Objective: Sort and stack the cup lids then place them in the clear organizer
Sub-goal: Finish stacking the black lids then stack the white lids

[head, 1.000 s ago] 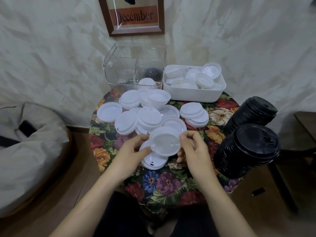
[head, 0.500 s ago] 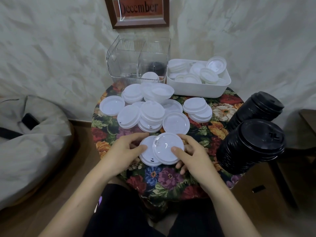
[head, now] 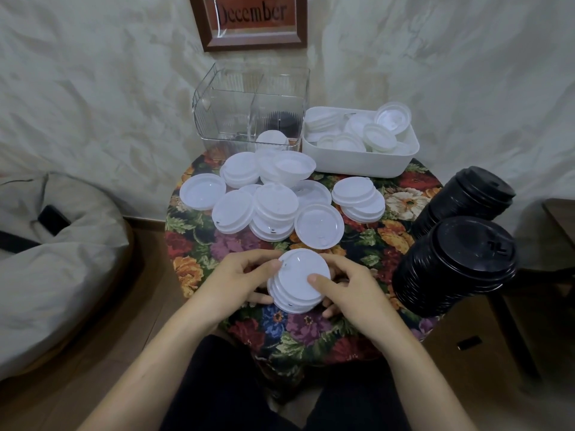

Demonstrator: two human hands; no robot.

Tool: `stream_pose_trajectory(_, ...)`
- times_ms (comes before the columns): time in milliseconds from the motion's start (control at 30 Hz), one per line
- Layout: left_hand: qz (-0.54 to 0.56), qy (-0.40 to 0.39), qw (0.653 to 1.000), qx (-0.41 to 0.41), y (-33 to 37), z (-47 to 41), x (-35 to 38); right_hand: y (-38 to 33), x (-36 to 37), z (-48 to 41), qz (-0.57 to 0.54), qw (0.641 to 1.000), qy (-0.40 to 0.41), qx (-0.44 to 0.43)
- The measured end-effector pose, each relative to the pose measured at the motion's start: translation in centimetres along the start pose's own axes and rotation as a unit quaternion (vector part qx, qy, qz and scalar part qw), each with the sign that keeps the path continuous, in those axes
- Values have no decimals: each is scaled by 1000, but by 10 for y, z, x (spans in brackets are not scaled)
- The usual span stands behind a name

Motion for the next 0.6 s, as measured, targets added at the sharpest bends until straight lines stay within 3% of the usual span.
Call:
stream_pose_trajectory(167,-5,-1,1000,7,0,-1,-2,2,1,2,141,990,23,-9)
stream_pose_trajectory(333,-200,36,976,74,1,-1,-9,-2,3,5,202,978,32,-48)
stream_pose_trajectory(600,-322,72,936,124,3,5,-4,-6,4,7,318,946,-31,-55)
Point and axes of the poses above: each hand's wrist, its own z-axis away from the middle knuckle, its own x-axis out of the palm, y = z × x, the point moved 4 cm from there along -z, towards the middle knuckle, and after that the axes turned 8 degrees about z, right-handed, at the moved point
